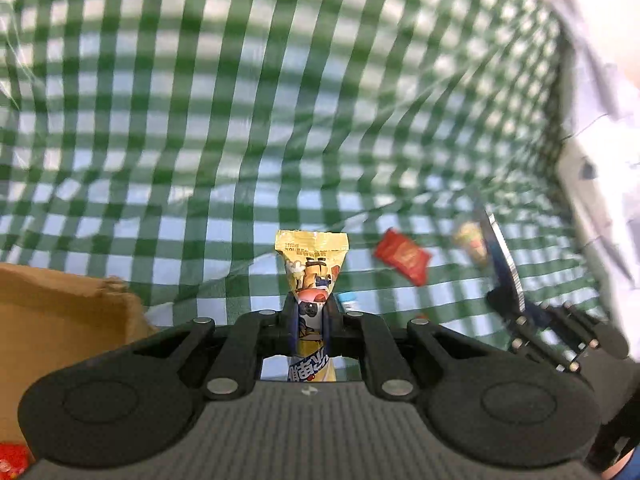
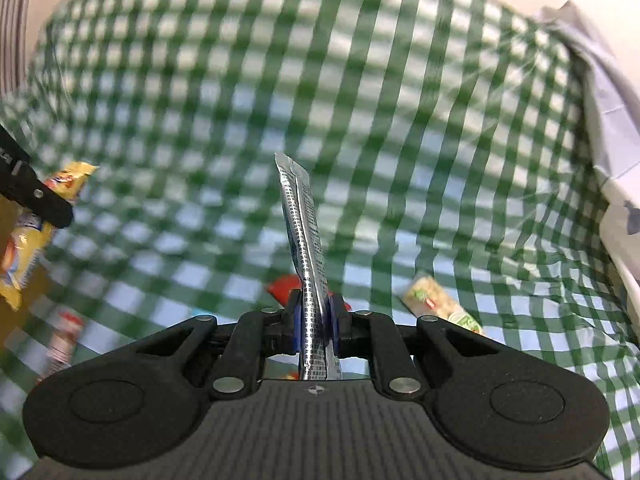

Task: Organize snacks
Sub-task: 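Carry yellow wafer and silver bar toward the box with both tools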

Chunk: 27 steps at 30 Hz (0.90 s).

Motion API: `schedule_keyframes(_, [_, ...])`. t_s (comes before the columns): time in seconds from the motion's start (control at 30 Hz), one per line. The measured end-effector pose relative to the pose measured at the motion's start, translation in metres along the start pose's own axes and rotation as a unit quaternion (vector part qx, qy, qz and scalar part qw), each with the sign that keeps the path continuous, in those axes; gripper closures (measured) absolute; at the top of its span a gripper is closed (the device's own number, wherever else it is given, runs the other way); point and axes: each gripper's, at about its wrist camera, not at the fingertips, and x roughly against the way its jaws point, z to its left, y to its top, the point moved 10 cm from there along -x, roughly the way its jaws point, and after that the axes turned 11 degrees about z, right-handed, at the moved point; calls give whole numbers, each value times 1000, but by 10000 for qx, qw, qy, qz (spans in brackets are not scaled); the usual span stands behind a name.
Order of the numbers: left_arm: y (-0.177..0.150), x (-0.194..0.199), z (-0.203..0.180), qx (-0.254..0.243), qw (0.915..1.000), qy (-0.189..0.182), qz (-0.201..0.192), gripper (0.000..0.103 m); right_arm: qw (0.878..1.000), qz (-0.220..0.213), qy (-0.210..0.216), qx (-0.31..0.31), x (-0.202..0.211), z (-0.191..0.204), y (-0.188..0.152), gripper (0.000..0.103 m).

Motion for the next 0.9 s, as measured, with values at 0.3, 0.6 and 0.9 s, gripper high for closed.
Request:
schedule_keyframes(0.3, [-96, 138, 26, -29, 9996, 61, -278, 91, 9939, -199, 860, -663, 142, 78, -30, 89])
schedule_keyframes(0.6, [-223, 231, 91, 314, 9985, 358, -263, 91, 9822, 238, 1807, -460, 250, 198, -92, 89])
schedule_keyframes(0.9, [-305, 265, 121, 520, 9974, 326, -389, 91, 9758, 252, 2161, 230, 318, 287, -117, 89])
